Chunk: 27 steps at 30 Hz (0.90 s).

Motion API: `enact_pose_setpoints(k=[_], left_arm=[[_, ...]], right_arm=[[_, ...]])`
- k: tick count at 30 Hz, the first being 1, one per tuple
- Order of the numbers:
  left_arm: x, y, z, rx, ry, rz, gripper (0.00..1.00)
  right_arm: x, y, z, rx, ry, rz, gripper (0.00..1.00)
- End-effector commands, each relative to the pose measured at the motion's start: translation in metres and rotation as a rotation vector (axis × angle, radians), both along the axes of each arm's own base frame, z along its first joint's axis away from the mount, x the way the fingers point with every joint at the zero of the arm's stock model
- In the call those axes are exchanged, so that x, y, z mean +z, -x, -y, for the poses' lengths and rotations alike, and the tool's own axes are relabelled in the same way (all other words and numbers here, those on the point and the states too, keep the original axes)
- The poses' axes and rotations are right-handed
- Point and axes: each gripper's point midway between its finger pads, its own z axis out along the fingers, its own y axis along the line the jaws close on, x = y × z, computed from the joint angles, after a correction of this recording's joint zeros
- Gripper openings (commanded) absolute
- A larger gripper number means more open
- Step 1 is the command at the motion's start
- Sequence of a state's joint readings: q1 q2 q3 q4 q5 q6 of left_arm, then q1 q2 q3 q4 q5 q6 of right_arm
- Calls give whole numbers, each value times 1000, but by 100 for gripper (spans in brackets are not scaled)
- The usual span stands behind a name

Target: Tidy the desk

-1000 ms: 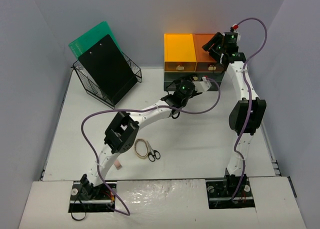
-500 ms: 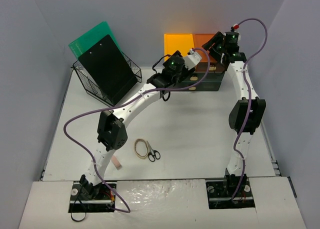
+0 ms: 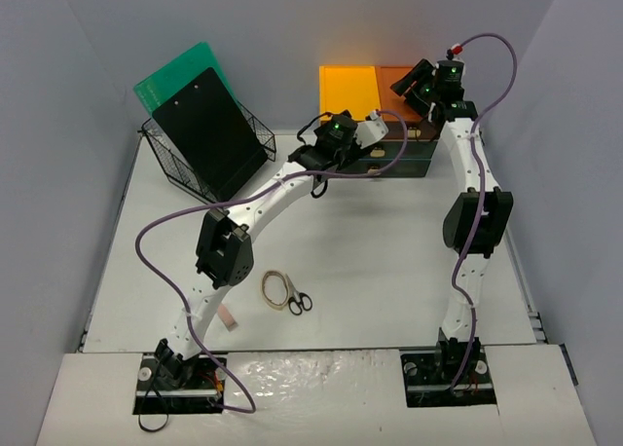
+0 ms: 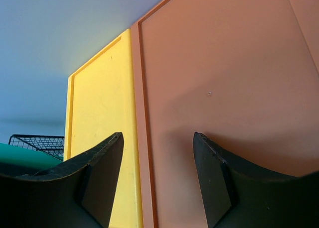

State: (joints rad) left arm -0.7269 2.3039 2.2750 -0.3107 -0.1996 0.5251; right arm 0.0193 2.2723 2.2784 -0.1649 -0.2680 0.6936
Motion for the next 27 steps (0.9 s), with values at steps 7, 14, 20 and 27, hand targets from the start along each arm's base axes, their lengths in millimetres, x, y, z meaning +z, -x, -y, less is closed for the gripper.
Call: enact_pose_setpoints(k=[7,14,20,27], left_arm=[[96,-3,-17,92,284,133,62],[108,-6,-19,100,363,110,62],[108,-3,-12,69,476,33,62],[122,-5,-19,21,767,-171,62]], right_arm=[[-117,38,5,40,20,-355,56],[-117,38,3,47,12,-355,56],[-117,37,1,48,-1,-358,57],[-117,36,0,47,-11,-356,57]])
